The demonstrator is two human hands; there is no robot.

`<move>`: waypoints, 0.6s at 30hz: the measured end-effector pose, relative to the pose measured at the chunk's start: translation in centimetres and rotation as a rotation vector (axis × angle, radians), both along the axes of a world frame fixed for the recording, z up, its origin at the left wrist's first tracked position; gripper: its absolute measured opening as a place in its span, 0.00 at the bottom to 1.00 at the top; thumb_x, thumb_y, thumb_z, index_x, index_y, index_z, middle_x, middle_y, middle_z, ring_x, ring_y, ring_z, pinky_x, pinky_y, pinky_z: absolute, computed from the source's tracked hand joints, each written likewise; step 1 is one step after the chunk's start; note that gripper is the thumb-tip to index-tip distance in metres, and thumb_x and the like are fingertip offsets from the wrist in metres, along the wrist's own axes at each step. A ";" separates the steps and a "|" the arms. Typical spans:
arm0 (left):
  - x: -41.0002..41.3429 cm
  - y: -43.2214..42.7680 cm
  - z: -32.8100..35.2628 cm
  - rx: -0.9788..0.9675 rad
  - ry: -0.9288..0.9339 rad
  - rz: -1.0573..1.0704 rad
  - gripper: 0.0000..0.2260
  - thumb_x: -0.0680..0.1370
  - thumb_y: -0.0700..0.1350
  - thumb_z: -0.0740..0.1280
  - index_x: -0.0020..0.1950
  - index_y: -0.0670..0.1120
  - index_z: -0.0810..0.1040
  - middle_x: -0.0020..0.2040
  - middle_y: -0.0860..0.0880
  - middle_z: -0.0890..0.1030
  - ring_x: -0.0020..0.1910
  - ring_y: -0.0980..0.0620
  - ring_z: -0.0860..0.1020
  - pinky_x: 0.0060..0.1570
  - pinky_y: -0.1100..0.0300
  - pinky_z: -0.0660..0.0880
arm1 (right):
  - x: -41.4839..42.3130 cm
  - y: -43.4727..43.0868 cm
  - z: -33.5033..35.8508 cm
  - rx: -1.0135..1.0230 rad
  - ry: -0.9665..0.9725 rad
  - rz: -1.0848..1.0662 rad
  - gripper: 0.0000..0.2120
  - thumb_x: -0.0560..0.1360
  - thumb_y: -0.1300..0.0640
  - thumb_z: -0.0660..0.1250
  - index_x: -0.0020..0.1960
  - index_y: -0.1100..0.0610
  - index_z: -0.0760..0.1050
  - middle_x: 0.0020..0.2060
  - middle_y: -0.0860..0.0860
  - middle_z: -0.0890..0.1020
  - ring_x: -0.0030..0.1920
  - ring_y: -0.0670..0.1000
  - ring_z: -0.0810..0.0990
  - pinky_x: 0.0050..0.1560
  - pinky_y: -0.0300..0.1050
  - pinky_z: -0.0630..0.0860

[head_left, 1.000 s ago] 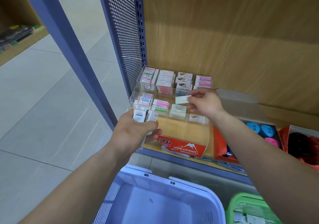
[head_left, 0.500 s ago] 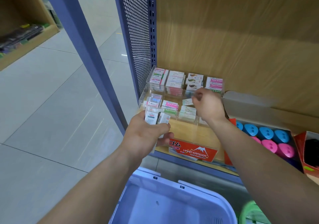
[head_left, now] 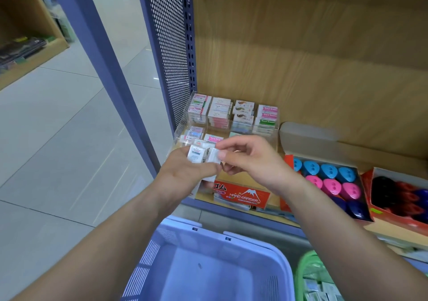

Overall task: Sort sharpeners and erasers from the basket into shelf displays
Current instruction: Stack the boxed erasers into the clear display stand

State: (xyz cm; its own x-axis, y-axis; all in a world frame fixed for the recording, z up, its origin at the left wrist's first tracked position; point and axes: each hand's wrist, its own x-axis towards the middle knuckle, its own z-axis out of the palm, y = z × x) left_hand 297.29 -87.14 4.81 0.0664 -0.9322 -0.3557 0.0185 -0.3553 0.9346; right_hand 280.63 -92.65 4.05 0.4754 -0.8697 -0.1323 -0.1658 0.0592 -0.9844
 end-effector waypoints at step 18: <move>-0.8 0.5 1.5 -0.043 0.172 0.145 0.09 0.73 0.35 0.75 0.52 0.43 0.82 0.40 0.46 0.86 0.37 0.50 0.83 0.37 0.63 0.81 | -2.8 1.4 0.6 0.080 -0.192 -0.125 0.09 0.78 0.68 0.69 0.56 0.59 0.80 0.39 0.57 0.83 0.37 0.52 0.83 0.43 0.46 0.82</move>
